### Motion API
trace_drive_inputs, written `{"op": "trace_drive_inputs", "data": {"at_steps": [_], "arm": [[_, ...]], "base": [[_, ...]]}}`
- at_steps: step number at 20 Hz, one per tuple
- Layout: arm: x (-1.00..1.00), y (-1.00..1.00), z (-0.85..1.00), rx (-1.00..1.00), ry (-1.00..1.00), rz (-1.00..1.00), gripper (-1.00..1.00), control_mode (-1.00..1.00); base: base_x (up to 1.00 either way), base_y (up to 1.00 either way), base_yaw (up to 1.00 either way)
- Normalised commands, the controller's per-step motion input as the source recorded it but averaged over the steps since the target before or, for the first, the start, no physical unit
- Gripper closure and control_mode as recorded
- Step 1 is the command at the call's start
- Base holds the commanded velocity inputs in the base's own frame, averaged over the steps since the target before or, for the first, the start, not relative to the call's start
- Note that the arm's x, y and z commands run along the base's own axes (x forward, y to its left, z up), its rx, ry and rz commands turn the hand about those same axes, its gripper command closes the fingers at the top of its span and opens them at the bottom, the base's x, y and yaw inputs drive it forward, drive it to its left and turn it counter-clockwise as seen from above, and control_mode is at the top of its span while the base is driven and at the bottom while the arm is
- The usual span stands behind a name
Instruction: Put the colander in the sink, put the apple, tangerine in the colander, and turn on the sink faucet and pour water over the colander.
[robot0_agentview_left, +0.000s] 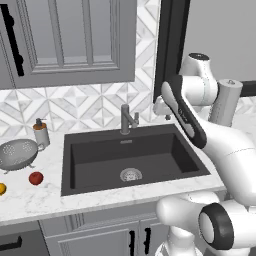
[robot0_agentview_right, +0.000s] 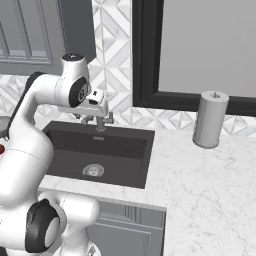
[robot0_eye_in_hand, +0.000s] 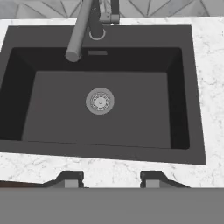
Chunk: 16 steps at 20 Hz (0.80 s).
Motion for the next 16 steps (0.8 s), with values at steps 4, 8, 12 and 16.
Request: {"op": "trace_drive_inputs", "data": {"at_steps": [4, 8, 12, 16], "arm": [[-0.19, 0.15, -0.12, 0.0, 0.0, 0.0, -1.0, -1.0], [-0.46, 0.62, -0.27, 0.0, -0.01, -0.01, -1.0, -1.0], [-0.49, 0.57, -0.1, 0.0, -0.01, -0.01, -1.0, -1.0], [-0.31, 0.67, -0.04, 0.0, -0.03, 0.0, -1.0, -1.0]], "base": [[0.0, 0.0, 0.0], [0.0, 0.0, 0.0], [0.0, 0.0, 0.0], [0.0, 0.0, 0.0]]}}
